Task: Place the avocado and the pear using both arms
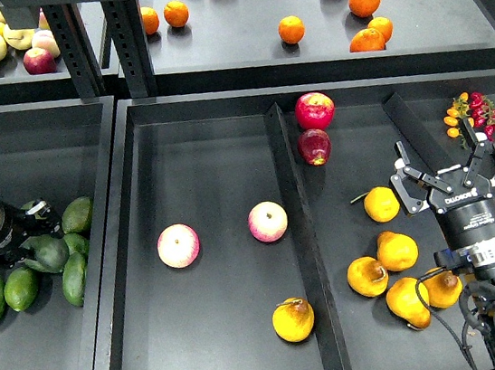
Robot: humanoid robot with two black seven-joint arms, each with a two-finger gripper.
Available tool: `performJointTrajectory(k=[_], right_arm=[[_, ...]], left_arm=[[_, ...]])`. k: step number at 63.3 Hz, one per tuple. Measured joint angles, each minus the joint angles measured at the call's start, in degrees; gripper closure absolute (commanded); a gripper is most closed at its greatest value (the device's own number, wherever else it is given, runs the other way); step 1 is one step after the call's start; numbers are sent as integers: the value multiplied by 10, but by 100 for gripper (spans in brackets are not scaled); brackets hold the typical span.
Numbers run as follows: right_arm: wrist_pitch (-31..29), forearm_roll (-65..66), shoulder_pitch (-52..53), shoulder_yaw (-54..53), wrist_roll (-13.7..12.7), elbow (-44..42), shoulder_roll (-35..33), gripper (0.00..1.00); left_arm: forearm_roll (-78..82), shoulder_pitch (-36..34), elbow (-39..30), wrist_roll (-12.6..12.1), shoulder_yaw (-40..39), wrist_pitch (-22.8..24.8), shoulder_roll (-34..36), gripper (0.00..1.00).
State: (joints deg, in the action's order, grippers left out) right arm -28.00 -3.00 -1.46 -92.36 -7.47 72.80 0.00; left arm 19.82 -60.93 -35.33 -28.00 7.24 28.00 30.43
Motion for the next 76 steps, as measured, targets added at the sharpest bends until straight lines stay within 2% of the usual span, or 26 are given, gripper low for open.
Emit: performJointTrajectory(k=[13, 27, 35, 46, 57, 76], right_arm=[[0, 0, 1, 0, 0, 0, 0, 0], [0, 0, 1, 0, 0, 0, 0, 0], [0, 0, 1, 0, 0, 0, 0, 0], [0, 0, 1, 0, 0, 0, 0, 0], [0, 0, 1, 0, 0, 0, 0, 0], [0, -1, 1, 0, 0, 1, 0, 0]], left_arm=[[-1, 29, 16, 0, -3, 0, 1, 55], [-1, 56, 36, 0, -19, 0, -8, 45], [-1, 66, 46, 0, -20, 0, -15, 43], [0, 71, 49, 0, -21, 0, -20, 40], [1, 73, 50, 0, -26, 0, -26, 29], [2, 73, 53, 0, -29, 0, -32, 22]])
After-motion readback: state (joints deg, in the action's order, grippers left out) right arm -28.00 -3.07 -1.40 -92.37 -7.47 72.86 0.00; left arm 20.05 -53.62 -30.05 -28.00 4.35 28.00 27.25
